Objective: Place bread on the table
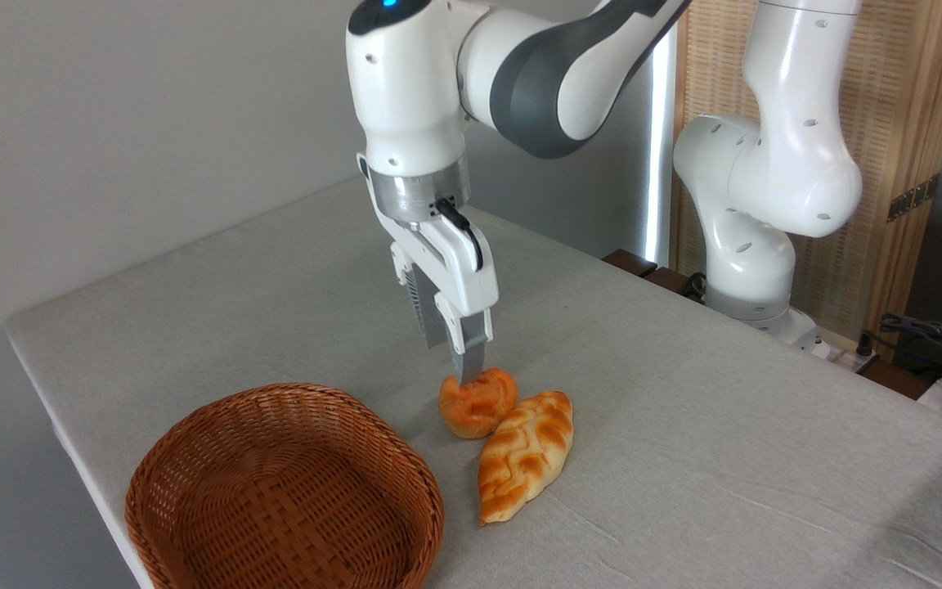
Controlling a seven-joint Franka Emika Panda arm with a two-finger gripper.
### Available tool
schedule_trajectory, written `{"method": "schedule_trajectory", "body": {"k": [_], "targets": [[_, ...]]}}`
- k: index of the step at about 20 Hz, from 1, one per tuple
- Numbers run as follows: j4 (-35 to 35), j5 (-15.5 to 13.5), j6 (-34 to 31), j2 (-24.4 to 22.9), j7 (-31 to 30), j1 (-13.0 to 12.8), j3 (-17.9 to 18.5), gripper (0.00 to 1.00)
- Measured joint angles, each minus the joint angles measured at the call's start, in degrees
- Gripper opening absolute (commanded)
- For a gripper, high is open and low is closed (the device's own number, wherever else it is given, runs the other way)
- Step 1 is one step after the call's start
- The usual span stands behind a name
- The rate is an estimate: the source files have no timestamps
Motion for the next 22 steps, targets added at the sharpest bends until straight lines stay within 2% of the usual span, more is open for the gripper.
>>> {"method": "schedule_trajectory", "body": {"k": [6,12,15,18,22], "targets": [[6.6,0.0,-0.5,-0.3,-3.3,0.0,0.4,1.00],[19.8,-0.6,-11.5,1.7,-4.6,2.4,0.4,1.00],[25.6,-0.7,-12.2,5.2,-8.9,3.5,-2.3,1.00],[29.2,-0.7,-13.9,8.3,-10.9,6.9,-7.0,1.00],[34.6,1.4,-20.5,10.9,-11.0,8.3,-7.3,1.00]]}}
